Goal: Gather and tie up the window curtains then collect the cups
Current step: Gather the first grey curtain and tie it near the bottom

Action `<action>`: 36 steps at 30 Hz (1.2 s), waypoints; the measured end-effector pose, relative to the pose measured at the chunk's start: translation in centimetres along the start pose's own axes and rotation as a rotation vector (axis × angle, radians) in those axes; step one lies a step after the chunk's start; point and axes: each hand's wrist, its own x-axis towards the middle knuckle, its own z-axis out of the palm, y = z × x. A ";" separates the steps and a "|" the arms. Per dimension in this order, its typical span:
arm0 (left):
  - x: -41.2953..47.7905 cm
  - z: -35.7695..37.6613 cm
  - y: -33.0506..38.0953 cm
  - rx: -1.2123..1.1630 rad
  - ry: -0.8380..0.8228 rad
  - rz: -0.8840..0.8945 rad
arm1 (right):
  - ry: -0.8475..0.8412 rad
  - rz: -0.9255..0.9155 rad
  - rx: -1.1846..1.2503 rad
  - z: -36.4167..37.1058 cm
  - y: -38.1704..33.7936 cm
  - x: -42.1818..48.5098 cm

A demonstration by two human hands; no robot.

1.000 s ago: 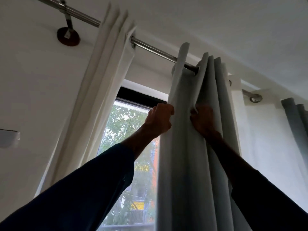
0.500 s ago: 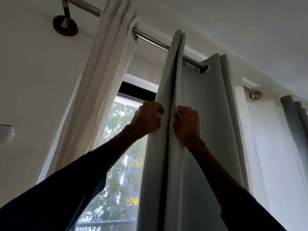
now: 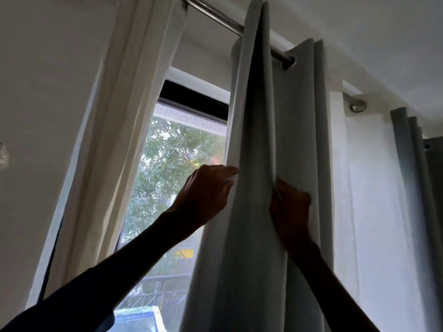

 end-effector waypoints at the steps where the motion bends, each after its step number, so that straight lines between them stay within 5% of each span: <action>1: -0.1 0.0 0.5 -0.005 -0.025 0.014 | -0.053 -0.013 0.031 0.7 -0.6 -0.6; 4: -0.1 -0.3 1.2 -0.041 -0.101 0.019 | -0.277 0.034 0.100 2.0 -3.9 -1.8; 9: -1.0 -1.9 1.4 -0.088 -0.091 0.008 | -0.145 -0.023 0.114 1.6 -5.1 -2.0; 17: -1.9 -2.4 0.8 -0.177 -0.264 0.073 | -0.397 -0.107 -0.108 0.3 -7.0 -2.5; 36: -1.5 -0.7 1.8 -0.187 -0.320 0.046 | -0.285 -0.154 -0.327 -2.1 -8.9 -3.2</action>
